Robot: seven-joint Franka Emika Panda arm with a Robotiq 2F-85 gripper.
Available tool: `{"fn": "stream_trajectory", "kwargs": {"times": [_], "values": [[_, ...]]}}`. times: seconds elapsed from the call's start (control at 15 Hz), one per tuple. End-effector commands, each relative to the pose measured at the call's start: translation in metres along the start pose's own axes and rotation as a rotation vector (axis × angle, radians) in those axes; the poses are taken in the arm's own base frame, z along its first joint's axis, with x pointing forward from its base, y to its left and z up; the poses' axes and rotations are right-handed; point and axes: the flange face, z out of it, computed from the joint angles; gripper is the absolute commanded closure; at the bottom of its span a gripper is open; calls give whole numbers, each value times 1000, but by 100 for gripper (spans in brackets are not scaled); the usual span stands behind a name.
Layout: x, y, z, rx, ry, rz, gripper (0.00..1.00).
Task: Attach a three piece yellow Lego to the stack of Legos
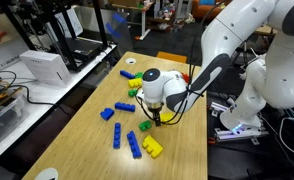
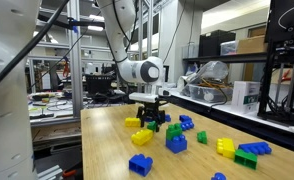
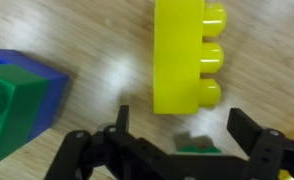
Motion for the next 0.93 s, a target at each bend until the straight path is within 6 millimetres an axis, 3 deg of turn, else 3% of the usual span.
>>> {"fn": "stream_trajectory", "kwargs": {"times": [0.0, 0.4, 0.47, 0.53, 0.87], "values": [[6, -2, 6, 8, -44, 8, 0], [6, -2, 15, 12, -59, 12, 0], [7, -2, 15, 12, -58, 12, 25], [7, -3, 15, 12, -56, 11, 26], [7, -4, 16, 9, -60, 8, 61]]}}
